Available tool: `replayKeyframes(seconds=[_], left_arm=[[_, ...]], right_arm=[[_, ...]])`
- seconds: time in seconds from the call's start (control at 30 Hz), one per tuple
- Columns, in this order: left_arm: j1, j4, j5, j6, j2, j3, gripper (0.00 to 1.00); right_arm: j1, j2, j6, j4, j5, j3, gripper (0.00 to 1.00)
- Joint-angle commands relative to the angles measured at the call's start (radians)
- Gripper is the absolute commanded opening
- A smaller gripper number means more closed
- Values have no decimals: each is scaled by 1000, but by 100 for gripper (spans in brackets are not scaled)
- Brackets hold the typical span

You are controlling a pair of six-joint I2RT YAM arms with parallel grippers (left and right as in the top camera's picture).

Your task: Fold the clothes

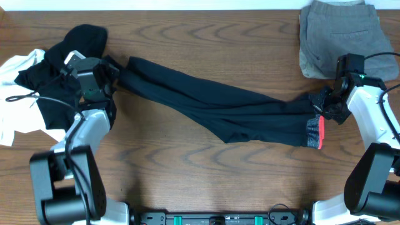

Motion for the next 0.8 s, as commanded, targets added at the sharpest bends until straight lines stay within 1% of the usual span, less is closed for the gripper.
replayKeyframes(seconds=[0.0, 0.07, 0.2, 0.37, 0.6, 0.63, 0.67, 0.7, 0.73, 0.77], left_arm=[[-1, 91, -21, -2, 68, 21, 6], [-2, 115, -20, -2, 99, 38, 6], [-8, 110, -19, 3, 156, 101, 6], [-40, 110, -19, 49, 213, 165, 6], [-86, 106, -20, 87, 258, 187, 6], [-90, 105, -20, 89, 266, 187, 7], [-90, 105, -20, 89, 273, 187, 17], [-90, 102, -20, 89, 280, 187, 47], [-90, 99, -25, 89, 288, 187, 77], [-90, 93, -33, 89, 291, 187, 100]], right_arm=[[13, 5, -8, 11, 11, -3, 1], [13, 5, -8, 15, 11, -3, 1], [12, 5, -8, 19, 19, -3, 1], [11, 5, 11, 39, 29, -3, 1], [11, 5, 18, 57, 39, -3, 1], [11, 5, 18, 60, 39, -3, 1], [11, 5, 18, 60, 39, -3, 1], [11, 5, 18, 61, 39, -3, 2], [11, 5, 18, 61, 39, -3, 5], [11, 5, 18, 60, 39, -3, 12]])
